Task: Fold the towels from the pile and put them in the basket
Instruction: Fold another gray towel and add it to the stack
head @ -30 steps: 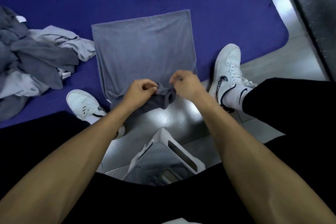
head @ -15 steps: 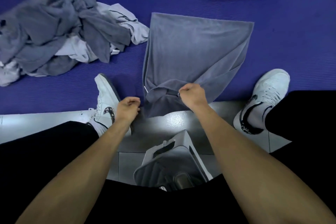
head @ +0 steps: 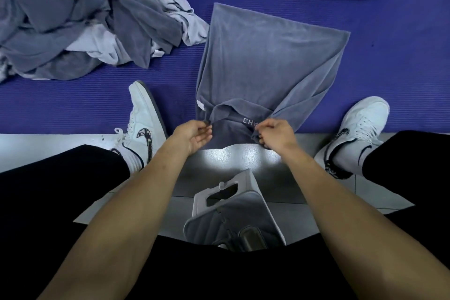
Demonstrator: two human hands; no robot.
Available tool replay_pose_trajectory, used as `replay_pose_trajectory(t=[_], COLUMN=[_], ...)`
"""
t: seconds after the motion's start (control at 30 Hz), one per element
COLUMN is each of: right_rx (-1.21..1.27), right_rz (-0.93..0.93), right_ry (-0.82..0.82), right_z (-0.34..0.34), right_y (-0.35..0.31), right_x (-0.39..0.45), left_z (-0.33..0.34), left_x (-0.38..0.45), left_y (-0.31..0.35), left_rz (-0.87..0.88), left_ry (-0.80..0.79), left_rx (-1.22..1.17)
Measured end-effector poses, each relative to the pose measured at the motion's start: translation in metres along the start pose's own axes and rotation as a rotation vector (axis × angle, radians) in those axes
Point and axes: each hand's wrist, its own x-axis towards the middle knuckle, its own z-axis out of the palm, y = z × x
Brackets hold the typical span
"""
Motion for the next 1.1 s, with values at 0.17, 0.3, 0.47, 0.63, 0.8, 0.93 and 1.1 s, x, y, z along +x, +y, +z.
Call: replay_pose_trajectory(t=[0.17,0.3,0.47,0.63,0.8,0.93,1.1], right_rx=[-0.019,-0.038,-0.030,-0.059,-0.074,-0.082,-0.102], right_rz=[0.006,0.014,0.021,0.017,0.017,0.008,0.015], right_ry=[-0.022,-0.025,-0.010,-0.019,-0.014,-0.009,-0.017], right_z=[0.010,0.015,0.016,0.017,0.019,0.018,0.019], right_y=[-0.007,-0.011,-0.012,-0.013,-0.013,-0.015,-0.015], right_x=[0.006,0.012,0.015,0.013,0.012,0.010,0.008], left_z=[-0.005,-0.005,-0.005,-0.014,-0.021,-0.029,-0.033], left_x=[0.002,-0.002,0.001,-0.001,0.000,0.000,0.002], left_y=[-0.001,-0.004,-0.009,-0.005,-0.001,-0.003,-0.007], left_rz=[0.053,0.010,0.109,0.184,0.266,0.258,0.286], left_ry=[-0.020,-0.098,-0.032,-0.010,0.026,-0.043,0.135], left_rx=[-0.107,-0.168,-0.173,-0.221,-0.320,-0.276,-0.023])
